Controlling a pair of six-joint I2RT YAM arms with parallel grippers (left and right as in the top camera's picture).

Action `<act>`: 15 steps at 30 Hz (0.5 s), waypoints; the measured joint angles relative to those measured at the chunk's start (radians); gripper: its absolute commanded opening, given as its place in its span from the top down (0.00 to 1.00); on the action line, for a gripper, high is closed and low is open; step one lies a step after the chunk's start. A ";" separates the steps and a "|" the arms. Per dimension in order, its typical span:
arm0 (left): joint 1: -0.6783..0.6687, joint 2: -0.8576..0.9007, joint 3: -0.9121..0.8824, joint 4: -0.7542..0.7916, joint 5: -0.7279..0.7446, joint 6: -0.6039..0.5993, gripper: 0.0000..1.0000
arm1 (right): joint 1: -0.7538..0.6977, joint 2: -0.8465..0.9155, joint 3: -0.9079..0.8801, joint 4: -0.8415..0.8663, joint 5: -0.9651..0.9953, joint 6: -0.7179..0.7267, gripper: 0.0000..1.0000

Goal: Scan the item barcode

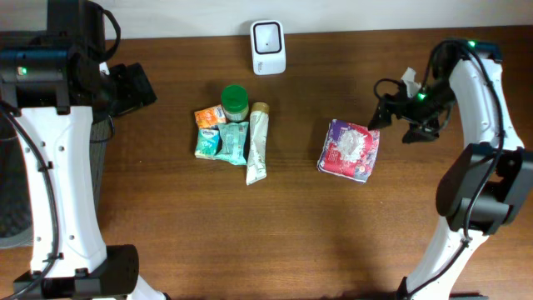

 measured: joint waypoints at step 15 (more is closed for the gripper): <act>0.000 0.000 0.000 0.001 0.000 0.000 0.01 | -0.052 0.007 -0.568 0.550 -0.439 -0.146 0.96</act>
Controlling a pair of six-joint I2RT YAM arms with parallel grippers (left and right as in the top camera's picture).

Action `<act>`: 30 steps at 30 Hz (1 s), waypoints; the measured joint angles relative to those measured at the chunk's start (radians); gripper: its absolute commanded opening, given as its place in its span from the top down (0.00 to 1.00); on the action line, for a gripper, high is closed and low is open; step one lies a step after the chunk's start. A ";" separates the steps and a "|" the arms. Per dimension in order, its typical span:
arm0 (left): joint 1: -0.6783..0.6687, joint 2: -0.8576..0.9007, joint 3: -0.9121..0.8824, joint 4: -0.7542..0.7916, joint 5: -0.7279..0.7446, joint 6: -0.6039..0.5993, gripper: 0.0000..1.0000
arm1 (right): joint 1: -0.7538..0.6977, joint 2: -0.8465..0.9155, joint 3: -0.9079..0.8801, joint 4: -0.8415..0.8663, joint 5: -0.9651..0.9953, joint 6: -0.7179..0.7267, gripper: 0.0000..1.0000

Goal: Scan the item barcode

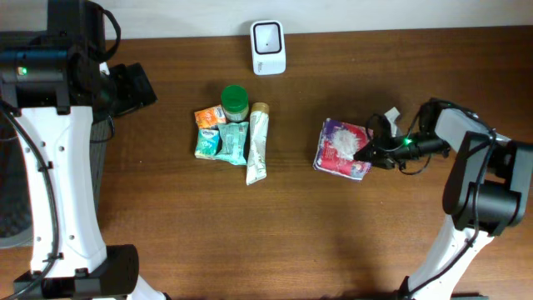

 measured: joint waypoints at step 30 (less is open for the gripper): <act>0.000 0.000 0.000 0.000 0.000 0.000 0.01 | 0.437 -0.011 0.752 -0.448 0.687 0.537 0.01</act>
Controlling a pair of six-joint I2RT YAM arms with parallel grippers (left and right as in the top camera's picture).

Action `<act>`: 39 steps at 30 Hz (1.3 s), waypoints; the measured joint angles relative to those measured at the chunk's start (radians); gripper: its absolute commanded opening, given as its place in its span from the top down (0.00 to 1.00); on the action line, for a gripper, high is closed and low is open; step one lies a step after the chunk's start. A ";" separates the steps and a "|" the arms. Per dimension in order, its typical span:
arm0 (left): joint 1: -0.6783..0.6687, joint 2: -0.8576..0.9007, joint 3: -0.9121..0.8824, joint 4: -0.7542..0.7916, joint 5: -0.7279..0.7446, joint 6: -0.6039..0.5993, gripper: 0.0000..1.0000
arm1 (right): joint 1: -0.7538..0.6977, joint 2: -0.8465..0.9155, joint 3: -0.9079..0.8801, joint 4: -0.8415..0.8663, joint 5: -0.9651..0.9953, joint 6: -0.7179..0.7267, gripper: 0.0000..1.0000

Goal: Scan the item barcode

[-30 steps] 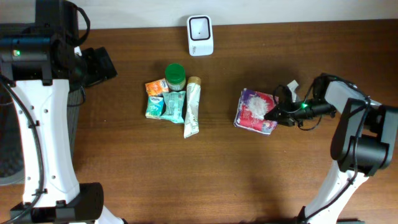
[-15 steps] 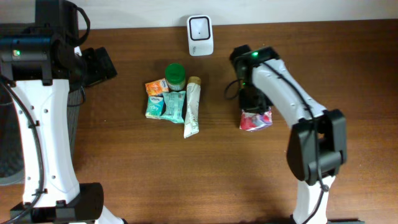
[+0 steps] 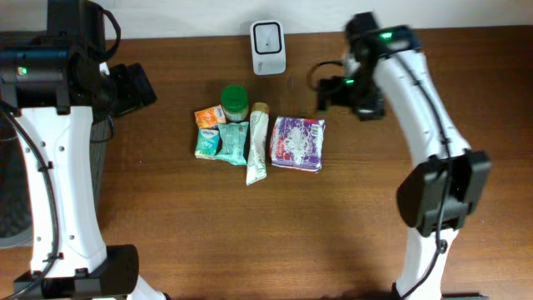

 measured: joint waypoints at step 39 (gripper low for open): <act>0.000 0.000 0.000 0.000 0.000 0.000 0.01 | -0.115 0.011 -0.294 0.292 -0.432 -0.067 0.01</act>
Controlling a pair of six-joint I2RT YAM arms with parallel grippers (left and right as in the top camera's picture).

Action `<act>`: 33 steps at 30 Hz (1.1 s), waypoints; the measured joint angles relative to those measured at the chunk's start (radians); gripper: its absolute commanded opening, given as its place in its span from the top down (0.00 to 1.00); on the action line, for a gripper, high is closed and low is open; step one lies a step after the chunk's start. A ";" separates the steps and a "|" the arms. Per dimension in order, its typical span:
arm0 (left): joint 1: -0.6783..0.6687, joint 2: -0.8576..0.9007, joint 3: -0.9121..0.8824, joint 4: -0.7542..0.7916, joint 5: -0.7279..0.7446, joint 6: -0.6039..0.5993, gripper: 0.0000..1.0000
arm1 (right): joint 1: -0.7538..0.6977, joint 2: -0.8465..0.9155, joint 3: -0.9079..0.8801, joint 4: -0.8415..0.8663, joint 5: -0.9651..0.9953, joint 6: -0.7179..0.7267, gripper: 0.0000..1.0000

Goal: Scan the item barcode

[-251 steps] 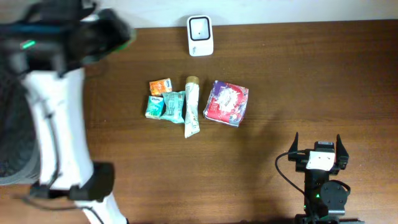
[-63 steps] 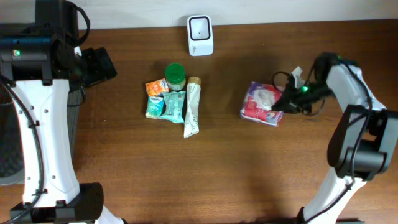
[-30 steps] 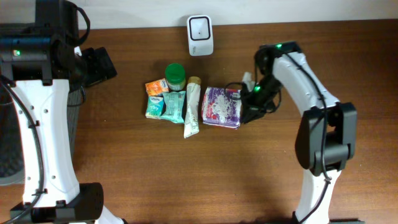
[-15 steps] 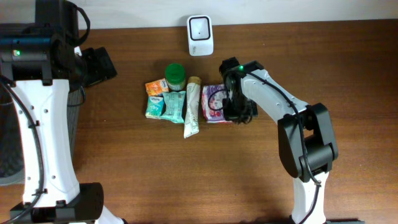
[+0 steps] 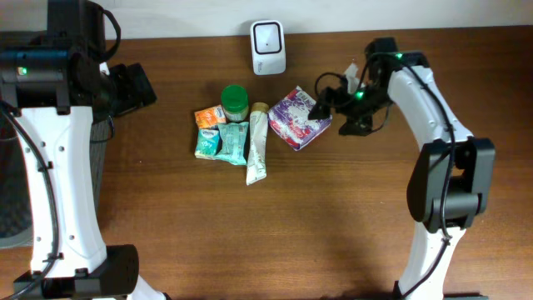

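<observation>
The white barcode scanner [image 5: 268, 47] stands at the table's far edge. Just below and to the right of it is a purple patterned packet [image 5: 296, 119], turned at an angle with one corner toward the scanner. My right gripper [image 5: 322, 106] is at the packet's right corner and appears shut on it. My left gripper [image 5: 136, 87] hangs at the far left, away from all items; its fingers cannot be made out.
A pile sits left of the packet: a green-lidded jar [image 5: 235, 102], a pale tube [image 5: 257, 143], teal sachets [image 5: 221, 142] and an orange packet [image 5: 208, 115]. A dark bin [image 5: 12, 208] is at the left edge.
The purple packet lay flat and square beside the tube, with my right gripper apart from it near the scanner. Now the packet is turned, closer to the scanner, with the gripper at its corner.
The packet first lay right of the middle, its white and pink face up, my right gripper beside it. Then the gripper was at its right edge. Later it lay beside the tube, purple face up. Now it is held angled near the scanner.
</observation>
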 measured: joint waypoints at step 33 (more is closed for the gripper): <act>0.000 0.000 0.000 0.000 0.000 0.000 0.01 | 0.050 0.000 -0.144 -0.113 0.084 -0.555 0.96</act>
